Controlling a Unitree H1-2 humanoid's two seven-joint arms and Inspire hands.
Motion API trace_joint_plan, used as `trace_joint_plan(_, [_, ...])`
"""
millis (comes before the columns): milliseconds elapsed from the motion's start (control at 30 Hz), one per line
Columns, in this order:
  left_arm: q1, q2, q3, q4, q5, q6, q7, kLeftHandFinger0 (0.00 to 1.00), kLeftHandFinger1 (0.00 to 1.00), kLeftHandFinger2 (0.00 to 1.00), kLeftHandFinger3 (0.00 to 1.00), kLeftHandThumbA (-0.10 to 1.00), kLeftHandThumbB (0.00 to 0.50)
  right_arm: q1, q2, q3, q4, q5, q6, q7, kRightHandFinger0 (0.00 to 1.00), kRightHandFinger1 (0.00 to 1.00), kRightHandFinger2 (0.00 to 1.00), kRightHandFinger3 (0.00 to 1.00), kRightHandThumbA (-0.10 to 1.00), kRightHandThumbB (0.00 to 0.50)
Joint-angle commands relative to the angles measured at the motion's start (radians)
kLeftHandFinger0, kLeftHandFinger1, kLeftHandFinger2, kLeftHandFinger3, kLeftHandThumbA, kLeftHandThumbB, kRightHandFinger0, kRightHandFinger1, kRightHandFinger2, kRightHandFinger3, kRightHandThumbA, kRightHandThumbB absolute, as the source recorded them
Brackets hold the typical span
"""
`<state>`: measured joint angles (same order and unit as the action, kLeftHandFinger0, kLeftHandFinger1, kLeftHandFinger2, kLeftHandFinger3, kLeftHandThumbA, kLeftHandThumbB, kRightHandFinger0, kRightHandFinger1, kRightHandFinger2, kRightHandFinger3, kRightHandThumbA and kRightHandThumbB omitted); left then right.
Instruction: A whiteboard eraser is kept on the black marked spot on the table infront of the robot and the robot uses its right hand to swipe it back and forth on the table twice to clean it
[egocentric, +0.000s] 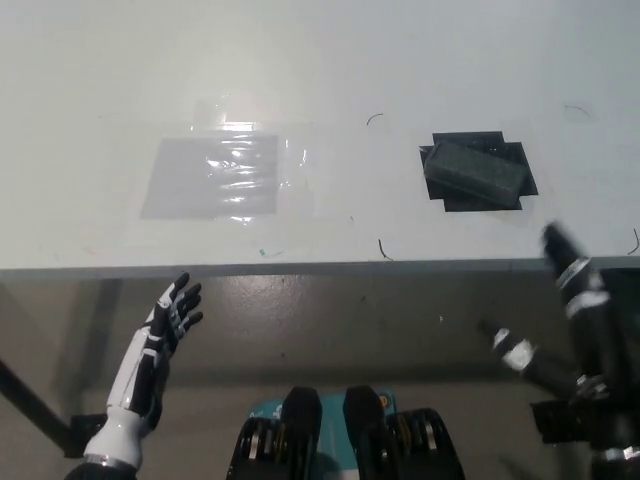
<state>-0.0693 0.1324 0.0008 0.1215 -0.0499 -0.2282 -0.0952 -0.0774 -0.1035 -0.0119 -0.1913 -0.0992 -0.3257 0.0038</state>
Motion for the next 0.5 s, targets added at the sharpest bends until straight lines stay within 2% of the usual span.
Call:
trace_joint_plan(0, [0.055, -0.007, -0.033, -0.099, -0.014, -0.049, -0.041, 1.0, 1.0, 1.0, 1.0, 1.0, 0.322, -0.217, -0.082, -0.102, -0.269, -0.098, 0.142, -0.02, 1.0, 1.0, 1.0, 1.0, 0.95, 0.262])
trace_joint_plan(33, [0.065, -0.008, -0.037, -0.101, -0.009, -0.055, -0.041, 1.0, 1.0, 1.0, 1.0, 1.0, 0.341, -0.276, -0.111, -0.115, -0.269, -0.138, 0.18, -0.008, 1.0, 1.0, 1.0, 1.0, 0.95, 0.217])
trace_joint_plan(67, [0.071, -0.007, -0.039, -0.1, -0.007, -0.06, -0.042, 1.0, 1.0, 1.0, 1.0, 1.0, 0.341, -0.32, -0.134, -0.122, -0.266, -0.168, 0.22, 0.003, 1.0, 1.0, 1.0, 1.0, 0.95, 0.206])
trace_joint_plan(100, [0.074, -0.005, -0.039, -0.097, -0.007, -0.061, -0.043, 1.0, 1.0, 1.0, 1.0, 1.0, 0.334, -0.366, -0.154, -0.125, -0.262, -0.183, 0.279, 0.018, 1.0, 1.0, 1.0, 1.0, 0.86, 0.188])
trace_joint_plan(133, [0.078, -0.002, -0.038, -0.093, -0.005, -0.061, -0.044, 1.0, 1.0, 1.0, 1.0, 1.0, 0.32, -0.469, -0.194, -0.126, -0.245, -0.21, 0.396, 0.05, 1.0, 1.0, 1.0, 1.0, 0.78, 0.194])
trace_joint_plan(200, [0.083, -0.005, -0.036, -0.101, -0.005, -0.049, -0.04, 1.0, 1.0, 1.0, 1.0, 1.0, 0.306, -0.564, -0.236, -0.109, -0.207, -0.266, 0.489, 0.084, 1.0, 1.0, 1.0, 1.0, 0.8, 0.208])
trace_joint_plan(300, [0.076, -0.003, -0.03, -0.088, 0.004, -0.065, -0.034, 1.0, 1.0, 1.0, 1.0, 1.0, 0.328, -0.726, -0.308, -0.044, -0.071, -0.3, 0.606, 0.163, 1.0, 1.0, 1.0, 1.0, 0.79, 0.241])
trace_joint_plan(367, [0.066, 0.002, -0.023, -0.071, 0.002, -0.081, -0.033, 1.0, 1.0, 1.0, 1.0, 1.0, 0.343, -0.831, -0.342, 0.018, 0.045, -0.343, 0.671, 0.218, 1.0, 1.0, 1.0, 1.0, 0.84, 0.276])
trace_joint_plan(400, [0.063, 0.004, -0.022, -0.068, 0.0, -0.083, -0.034, 1.0, 1.0, 1.0, 1.0, 1.0, 0.345, -0.867, -0.353, 0.042, 0.085, -0.354, 0.695, 0.24, 1.0, 1.0, 1.0, 1.0, 0.86, 0.276])
trace_joint_plan(467, [0.057, 0.008, -0.016, -0.061, -0.009, -0.082, -0.037, 1.0, 1.0, 1.0, 1.0, 1.0, 0.351, -0.979, -0.359, 0.122, 0.264, -0.405, 0.693, 0.279, 1.0, 1.0, 1.0, 1.0, 0.91, 0.299])
